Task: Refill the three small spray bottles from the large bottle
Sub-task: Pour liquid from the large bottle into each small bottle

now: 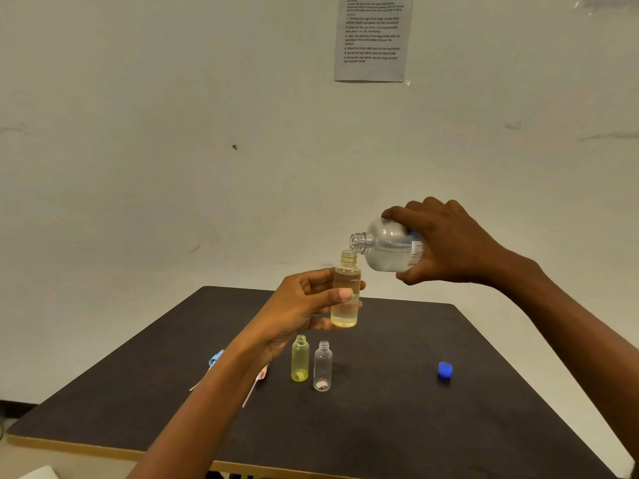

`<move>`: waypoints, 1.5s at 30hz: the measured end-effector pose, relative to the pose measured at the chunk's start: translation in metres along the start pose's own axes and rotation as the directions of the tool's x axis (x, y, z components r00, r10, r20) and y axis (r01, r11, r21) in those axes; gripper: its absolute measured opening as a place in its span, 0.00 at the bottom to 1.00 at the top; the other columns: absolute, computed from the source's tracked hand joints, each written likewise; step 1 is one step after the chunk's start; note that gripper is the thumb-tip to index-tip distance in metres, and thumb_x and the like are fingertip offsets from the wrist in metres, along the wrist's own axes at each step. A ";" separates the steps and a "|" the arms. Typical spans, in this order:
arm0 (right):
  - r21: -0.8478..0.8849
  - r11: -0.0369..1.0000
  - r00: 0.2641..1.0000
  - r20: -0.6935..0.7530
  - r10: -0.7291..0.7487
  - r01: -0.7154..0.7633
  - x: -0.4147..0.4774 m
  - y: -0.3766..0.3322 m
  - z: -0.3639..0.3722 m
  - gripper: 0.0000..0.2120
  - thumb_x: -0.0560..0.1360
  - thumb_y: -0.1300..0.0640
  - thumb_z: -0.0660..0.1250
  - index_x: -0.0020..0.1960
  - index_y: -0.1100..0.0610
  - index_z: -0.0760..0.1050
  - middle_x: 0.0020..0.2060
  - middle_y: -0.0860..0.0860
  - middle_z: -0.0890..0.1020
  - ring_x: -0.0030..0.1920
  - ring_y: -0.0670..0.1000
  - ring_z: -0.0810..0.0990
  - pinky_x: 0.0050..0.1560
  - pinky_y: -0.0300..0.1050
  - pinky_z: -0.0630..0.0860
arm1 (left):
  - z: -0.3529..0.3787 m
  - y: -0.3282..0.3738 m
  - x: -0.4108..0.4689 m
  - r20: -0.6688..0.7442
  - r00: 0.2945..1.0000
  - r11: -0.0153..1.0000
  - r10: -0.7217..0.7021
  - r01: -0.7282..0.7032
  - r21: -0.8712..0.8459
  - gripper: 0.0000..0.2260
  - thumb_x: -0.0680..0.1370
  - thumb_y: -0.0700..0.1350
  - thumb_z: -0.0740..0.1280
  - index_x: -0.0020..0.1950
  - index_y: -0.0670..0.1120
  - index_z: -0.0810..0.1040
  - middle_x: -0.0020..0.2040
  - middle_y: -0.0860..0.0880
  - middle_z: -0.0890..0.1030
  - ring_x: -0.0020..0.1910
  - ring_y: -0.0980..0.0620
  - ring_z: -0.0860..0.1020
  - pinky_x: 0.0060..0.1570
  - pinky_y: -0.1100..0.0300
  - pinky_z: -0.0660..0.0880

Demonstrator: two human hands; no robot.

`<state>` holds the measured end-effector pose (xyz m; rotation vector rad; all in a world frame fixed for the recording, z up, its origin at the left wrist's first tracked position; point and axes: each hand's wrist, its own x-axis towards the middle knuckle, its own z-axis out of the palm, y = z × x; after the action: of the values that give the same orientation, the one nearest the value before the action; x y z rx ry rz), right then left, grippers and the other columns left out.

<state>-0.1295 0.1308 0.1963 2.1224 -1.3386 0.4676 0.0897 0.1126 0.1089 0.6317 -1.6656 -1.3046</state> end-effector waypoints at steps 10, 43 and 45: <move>0.002 1.000 1.000 0.000 -0.001 0.001 0.000 0.000 0.001 0.34 0.59 0.44 0.72 0.63 0.49 0.67 0.43 0.45 0.70 0.44 0.51 0.67 0.45 0.45 0.60 | 0.000 0.000 -0.001 0.007 1.000 1.000 0.000 0.000 -0.018 0.14 0.75 0.41 0.67 0.61 0.47 0.77 0.55 0.50 0.84 0.53 0.49 0.83 0.48 0.54 0.81; 0.019 1.000 1.000 0.004 0.001 -0.001 0.002 0.001 0.003 0.36 0.56 0.40 0.65 0.63 0.49 0.67 0.43 0.45 0.70 0.44 0.50 0.67 0.45 0.45 0.59 | -0.001 0.001 -0.001 0.003 1.000 0.999 -0.008 0.008 -0.038 0.14 0.76 0.40 0.67 0.61 0.47 0.77 0.54 0.50 0.84 0.52 0.50 0.83 0.43 0.58 0.81; 0.023 1.000 1.000 0.003 -0.002 0.002 0.002 0.001 0.003 0.36 0.56 0.41 0.66 0.63 0.49 0.67 0.43 0.44 0.70 0.44 0.50 0.68 0.45 0.45 0.60 | -0.001 0.001 -0.001 0.004 1.000 0.999 -0.005 0.006 -0.034 0.14 0.75 0.40 0.67 0.60 0.48 0.77 0.54 0.50 0.84 0.52 0.50 0.83 0.43 0.58 0.81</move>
<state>-0.1299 0.1276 0.1953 2.1440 -1.3388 0.4816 0.0912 0.1137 0.1093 0.6142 -1.6422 -1.3362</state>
